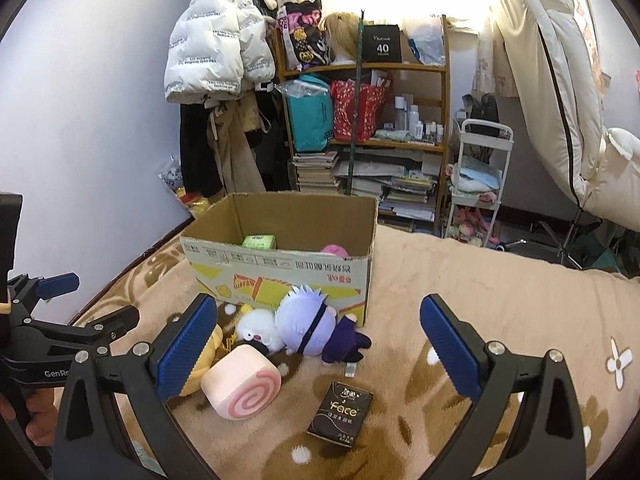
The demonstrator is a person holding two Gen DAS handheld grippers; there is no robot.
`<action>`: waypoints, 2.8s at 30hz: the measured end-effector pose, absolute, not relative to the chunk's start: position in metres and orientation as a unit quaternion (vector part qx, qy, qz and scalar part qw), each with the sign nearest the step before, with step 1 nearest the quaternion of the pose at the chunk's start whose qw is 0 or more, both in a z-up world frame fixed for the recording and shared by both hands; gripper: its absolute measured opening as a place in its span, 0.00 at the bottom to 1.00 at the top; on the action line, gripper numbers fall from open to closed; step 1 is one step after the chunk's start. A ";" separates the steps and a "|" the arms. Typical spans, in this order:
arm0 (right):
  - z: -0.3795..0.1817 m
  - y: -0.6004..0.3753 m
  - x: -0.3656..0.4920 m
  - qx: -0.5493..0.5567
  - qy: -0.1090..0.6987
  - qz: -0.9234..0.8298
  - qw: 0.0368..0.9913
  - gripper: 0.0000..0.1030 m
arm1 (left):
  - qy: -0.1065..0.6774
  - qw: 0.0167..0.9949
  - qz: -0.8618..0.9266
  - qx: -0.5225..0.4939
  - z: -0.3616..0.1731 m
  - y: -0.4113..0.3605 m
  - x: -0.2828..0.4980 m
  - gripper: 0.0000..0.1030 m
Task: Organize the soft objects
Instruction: 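Withdraw both open tools from the box back toward the remaining pile, then lower the left tool to the yellow dog plush while the right tool lowers to the black Face tissue pack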
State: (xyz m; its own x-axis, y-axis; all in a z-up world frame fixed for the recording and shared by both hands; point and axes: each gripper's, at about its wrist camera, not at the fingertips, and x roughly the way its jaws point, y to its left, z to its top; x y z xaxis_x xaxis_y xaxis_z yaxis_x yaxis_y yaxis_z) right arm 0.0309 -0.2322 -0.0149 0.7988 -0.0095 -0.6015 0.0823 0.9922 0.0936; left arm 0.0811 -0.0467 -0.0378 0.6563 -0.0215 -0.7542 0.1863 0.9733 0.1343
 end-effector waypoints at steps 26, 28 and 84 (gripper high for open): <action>-0.089 -0.251 0.074 0.089 0.463 -0.040 0.881 1.00 | 0.522 0.850 -0.068 0.028 -0.117 -0.046 0.142 0.97; -0.098 -0.252 0.077 0.095 0.478 -0.039 0.872 1.00 | 0.531 0.845 -0.065 0.025 -0.123 -0.045 0.145 0.97; -0.176 -0.272 0.082 0.120 0.622 -0.060 0.771 0.73 | 0.573 0.808 -0.102 0.090 -0.155 -0.075 0.123 0.54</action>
State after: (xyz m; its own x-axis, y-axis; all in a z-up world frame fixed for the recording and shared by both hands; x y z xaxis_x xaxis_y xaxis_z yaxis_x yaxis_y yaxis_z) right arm 0.0820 -0.2718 -0.1759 0.2188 0.0563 -0.9742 0.2429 0.9638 0.1102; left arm 0.1227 -0.0752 -0.1546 0.3218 -0.0609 -0.9448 0.2674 0.9632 0.0289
